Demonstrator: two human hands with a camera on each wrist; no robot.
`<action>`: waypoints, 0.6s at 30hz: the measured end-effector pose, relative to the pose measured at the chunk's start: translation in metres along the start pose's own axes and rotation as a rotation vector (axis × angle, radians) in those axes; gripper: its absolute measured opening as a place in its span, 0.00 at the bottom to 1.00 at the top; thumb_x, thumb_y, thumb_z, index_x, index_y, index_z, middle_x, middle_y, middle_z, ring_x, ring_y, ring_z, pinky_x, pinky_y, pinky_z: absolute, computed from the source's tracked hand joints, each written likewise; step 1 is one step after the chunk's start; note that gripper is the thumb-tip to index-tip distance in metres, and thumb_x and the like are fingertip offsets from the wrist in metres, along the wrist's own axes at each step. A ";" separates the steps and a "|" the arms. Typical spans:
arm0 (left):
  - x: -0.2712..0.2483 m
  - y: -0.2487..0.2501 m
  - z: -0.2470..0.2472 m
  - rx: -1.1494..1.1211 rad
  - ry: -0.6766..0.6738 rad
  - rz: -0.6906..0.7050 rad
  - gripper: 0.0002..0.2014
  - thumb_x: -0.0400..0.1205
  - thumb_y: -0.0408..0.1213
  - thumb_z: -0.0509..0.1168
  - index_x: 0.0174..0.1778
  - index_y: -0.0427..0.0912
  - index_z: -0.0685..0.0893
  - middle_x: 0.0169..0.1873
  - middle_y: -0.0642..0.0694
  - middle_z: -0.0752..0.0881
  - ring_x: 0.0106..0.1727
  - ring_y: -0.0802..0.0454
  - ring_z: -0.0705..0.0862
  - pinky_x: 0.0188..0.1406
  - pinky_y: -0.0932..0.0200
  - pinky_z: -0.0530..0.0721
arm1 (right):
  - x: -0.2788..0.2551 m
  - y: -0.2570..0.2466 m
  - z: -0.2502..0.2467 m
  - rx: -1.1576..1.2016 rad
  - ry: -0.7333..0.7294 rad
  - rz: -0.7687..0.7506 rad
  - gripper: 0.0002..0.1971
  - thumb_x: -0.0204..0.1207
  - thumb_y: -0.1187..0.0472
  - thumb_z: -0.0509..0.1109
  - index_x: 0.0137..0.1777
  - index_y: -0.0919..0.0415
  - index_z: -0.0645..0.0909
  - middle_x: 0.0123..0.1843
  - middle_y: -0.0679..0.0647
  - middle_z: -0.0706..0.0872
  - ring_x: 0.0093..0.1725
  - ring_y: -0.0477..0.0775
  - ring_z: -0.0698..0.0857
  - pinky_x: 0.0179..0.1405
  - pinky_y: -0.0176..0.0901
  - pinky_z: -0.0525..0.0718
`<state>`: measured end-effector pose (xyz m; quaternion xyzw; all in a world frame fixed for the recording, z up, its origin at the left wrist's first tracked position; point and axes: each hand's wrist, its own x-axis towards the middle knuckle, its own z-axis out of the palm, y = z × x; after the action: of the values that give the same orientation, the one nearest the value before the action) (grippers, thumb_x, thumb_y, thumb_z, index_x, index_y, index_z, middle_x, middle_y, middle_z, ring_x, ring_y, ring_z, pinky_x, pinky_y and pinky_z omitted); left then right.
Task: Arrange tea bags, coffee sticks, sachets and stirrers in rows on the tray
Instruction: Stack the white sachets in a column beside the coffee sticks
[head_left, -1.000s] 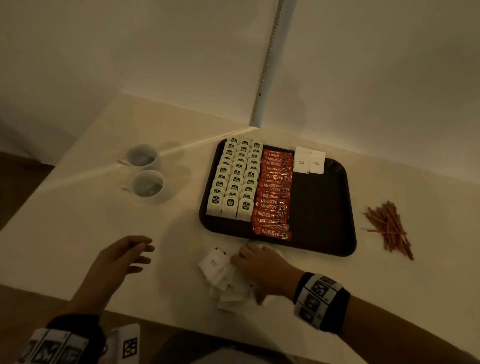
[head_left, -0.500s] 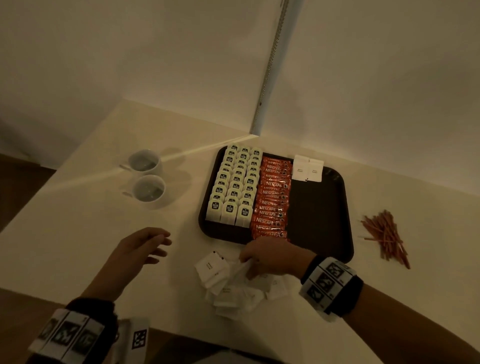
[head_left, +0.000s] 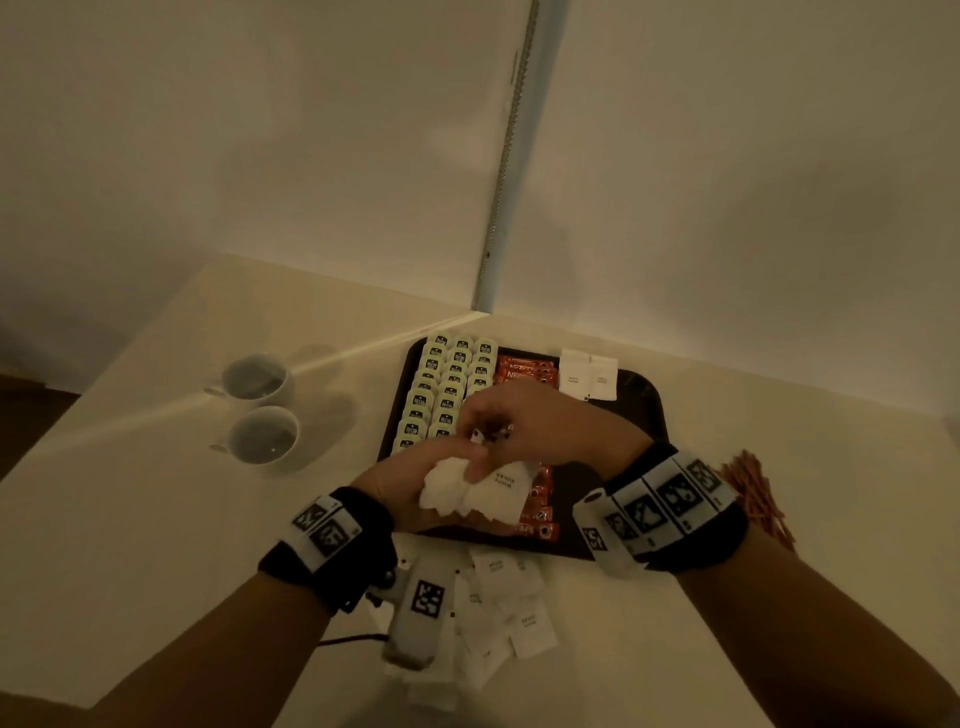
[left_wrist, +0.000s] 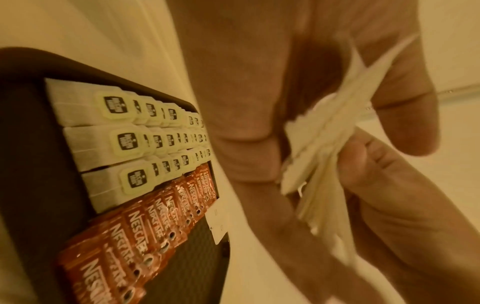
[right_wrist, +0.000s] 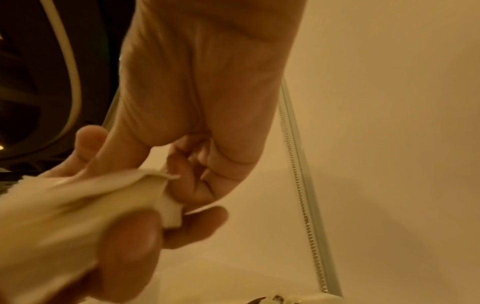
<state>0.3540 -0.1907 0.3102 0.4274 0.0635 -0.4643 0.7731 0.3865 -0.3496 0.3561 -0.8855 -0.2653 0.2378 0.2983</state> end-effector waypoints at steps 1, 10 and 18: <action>0.005 0.002 0.001 -0.010 -0.004 0.021 0.10 0.69 0.33 0.71 0.45 0.36 0.89 0.39 0.36 0.90 0.37 0.43 0.90 0.36 0.48 0.89 | 0.000 0.005 -0.004 0.050 0.075 -0.001 0.15 0.63 0.55 0.82 0.48 0.50 0.83 0.41 0.36 0.83 0.42 0.29 0.80 0.41 0.24 0.76; 0.046 0.023 0.013 -0.204 0.086 0.150 0.12 0.78 0.44 0.63 0.51 0.40 0.82 0.36 0.42 0.89 0.32 0.50 0.87 0.27 0.59 0.86 | -0.011 0.039 -0.017 0.215 0.614 0.059 0.08 0.78 0.61 0.68 0.55 0.56 0.84 0.51 0.45 0.81 0.51 0.33 0.79 0.47 0.20 0.74; 0.058 0.030 0.006 -0.203 0.039 0.130 0.21 0.82 0.43 0.62 0.70 0.42 0.76 0.53 0.40 0.87 0.52 0.44 0.86 0.38 0.48 0.88 | -0.018 0.048 -0.007 0.278 0.655 0.177 0.23 0.67 0.56 0.79 0.60 0.43 0.75 0.55 0.48 0.81 0.51 0.38 0.79 0.39 0.21 0.77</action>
<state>0.4082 -0.2270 0.3034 0.3589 0.0976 -0.3961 0.8395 0.3928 -0.3966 0.3345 -0.8852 -0.0431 0.0003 0.4631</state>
